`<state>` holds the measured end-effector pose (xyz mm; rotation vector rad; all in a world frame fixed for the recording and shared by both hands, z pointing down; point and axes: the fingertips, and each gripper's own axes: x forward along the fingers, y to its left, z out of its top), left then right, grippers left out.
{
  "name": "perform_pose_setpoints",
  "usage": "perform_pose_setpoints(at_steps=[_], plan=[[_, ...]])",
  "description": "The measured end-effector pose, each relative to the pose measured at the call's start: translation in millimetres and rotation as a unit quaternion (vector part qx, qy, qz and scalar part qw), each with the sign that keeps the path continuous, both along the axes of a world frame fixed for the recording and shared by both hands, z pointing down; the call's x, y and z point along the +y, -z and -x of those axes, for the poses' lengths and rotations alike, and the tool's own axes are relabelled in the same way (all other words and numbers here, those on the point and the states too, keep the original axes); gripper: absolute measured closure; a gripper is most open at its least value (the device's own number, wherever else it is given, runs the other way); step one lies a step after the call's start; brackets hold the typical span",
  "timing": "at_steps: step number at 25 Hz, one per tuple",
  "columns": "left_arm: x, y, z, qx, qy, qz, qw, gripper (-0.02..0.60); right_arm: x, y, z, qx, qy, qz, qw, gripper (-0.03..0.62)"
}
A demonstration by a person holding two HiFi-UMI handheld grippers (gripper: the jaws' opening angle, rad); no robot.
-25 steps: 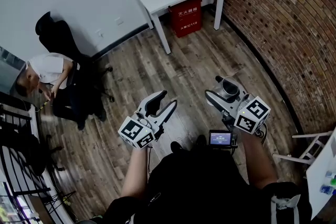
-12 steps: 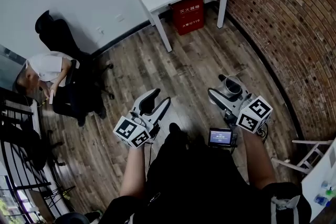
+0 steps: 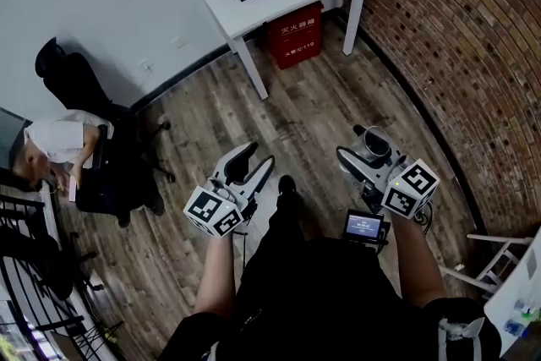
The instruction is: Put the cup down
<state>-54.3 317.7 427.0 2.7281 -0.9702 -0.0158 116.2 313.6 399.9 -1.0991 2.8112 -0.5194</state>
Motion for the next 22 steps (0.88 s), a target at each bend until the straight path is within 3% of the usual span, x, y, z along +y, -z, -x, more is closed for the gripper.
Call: perform_pose_setpoints(at_steps=[13,22], plan=[[-212.3,7.5,45.8,-0.025,-0.044,-0.006,0.9987,0.382,-205.5,22.0,52.4,0.013,-0.034,0.007,0.999,0.305],[-289.1,-11.0,51.2,-0.01,-0.054,0.019,0.9983,0.382,-277.0,10.5,43.4,0.012,-0.065,0.029,0.997,0.304]])
